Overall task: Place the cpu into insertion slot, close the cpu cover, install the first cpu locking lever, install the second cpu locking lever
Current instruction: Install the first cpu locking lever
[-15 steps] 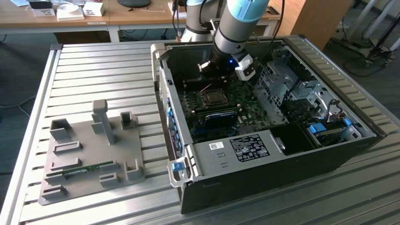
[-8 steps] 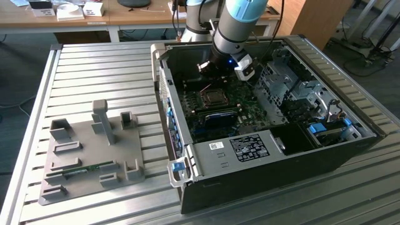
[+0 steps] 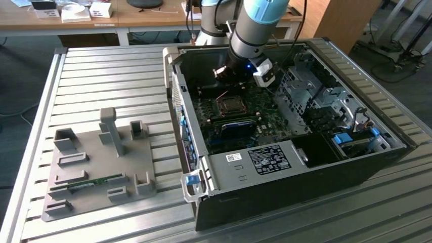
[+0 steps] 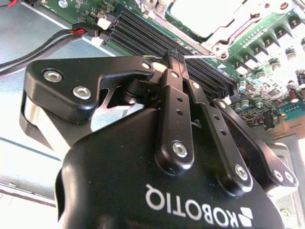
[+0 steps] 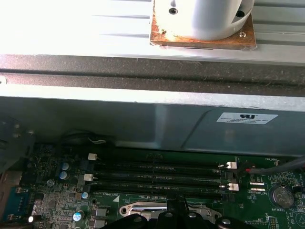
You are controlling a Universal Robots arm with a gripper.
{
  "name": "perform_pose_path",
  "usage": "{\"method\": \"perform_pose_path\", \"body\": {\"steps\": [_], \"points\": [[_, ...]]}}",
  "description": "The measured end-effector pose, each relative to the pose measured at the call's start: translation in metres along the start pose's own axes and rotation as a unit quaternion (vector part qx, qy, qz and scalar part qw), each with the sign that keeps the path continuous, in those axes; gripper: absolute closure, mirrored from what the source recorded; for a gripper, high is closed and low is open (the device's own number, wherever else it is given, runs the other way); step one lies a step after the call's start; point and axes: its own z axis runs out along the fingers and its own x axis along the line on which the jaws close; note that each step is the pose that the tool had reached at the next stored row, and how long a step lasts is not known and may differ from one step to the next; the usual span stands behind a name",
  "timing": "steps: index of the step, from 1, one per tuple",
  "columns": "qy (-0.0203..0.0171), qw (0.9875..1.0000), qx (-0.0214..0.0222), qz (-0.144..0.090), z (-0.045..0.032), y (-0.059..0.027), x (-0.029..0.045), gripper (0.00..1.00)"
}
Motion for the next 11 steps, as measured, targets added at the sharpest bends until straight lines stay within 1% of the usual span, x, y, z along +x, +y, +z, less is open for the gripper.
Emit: {"method": "perform_pose_path", "body": {"steps": [11], "points": [[0.0000,1.0000,-0.0004,0.000,-0.0001,0.0000,0.0000,0.89]]}}
